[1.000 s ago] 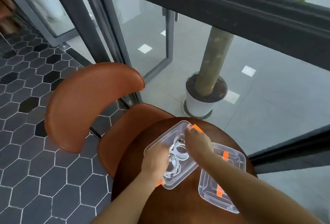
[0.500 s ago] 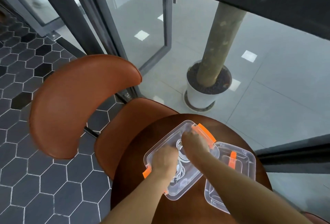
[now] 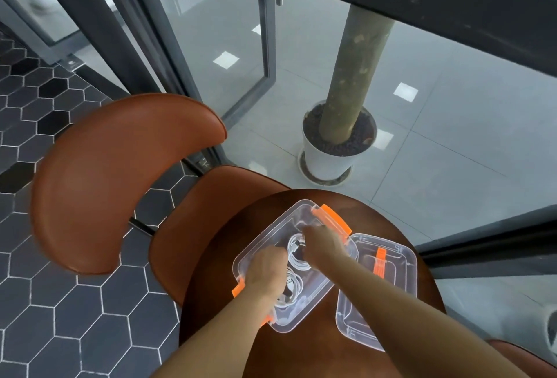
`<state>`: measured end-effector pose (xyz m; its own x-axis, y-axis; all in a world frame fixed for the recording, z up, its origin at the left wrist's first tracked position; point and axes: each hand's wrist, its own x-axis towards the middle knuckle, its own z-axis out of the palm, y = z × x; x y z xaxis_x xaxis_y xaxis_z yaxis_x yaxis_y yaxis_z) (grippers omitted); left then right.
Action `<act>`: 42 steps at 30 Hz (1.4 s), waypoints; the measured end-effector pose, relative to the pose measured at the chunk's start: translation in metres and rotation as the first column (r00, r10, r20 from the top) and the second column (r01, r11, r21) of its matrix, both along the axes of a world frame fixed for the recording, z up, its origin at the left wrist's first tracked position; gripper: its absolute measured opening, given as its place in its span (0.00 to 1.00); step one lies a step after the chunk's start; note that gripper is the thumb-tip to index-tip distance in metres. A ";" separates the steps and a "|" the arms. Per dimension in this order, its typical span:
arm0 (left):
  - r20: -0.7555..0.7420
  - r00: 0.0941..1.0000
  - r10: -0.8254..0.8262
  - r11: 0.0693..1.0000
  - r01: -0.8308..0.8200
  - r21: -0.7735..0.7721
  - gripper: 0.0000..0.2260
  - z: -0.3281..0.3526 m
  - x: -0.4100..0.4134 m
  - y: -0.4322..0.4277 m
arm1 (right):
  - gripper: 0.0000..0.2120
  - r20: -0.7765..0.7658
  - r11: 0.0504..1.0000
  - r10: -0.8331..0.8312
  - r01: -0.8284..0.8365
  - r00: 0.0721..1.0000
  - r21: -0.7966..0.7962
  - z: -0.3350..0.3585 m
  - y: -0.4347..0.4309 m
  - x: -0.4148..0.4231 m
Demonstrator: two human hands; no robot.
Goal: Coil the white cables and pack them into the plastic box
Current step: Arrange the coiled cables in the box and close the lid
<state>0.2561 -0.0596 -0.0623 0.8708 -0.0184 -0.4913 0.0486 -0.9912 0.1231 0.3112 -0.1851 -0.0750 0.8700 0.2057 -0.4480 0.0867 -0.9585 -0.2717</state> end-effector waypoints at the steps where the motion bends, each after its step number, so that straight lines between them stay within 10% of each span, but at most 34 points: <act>1: 0.049 0.999 0.015 0.999 -0.013 -0.044 0.08 0.002 -0.001 0.001 | 0.20 0.005 0.999 -0.028 0.028 1.000 0.026 0.007 -0.001 -0.002; 9: 0.528 0.841 0.119 0.988 -0.048 -0.145 0.09 0.042 -0.021 0.035 | 0.09 0.061 0.797 -0.548 0.498 0.834 0.342 0.054 -0.084 -0.067; 19: 0.218 0.937 0.273 0.952 -0.232 -0.198 0.21 0.028 -0.016 0.041 | 0.09 0.110 0.686 -0.726 0.726 0.679 0.041 -0.004 -0.183 -0.135; 42: 0.117 0.917 0.381 0.895 -0.334 -0.296 0.15 0.008 -0.053 0.058 | 0.05 -0.030 0.619 -0.784 0.776 0.620 -0.118 -0.052 -0.186 -0.146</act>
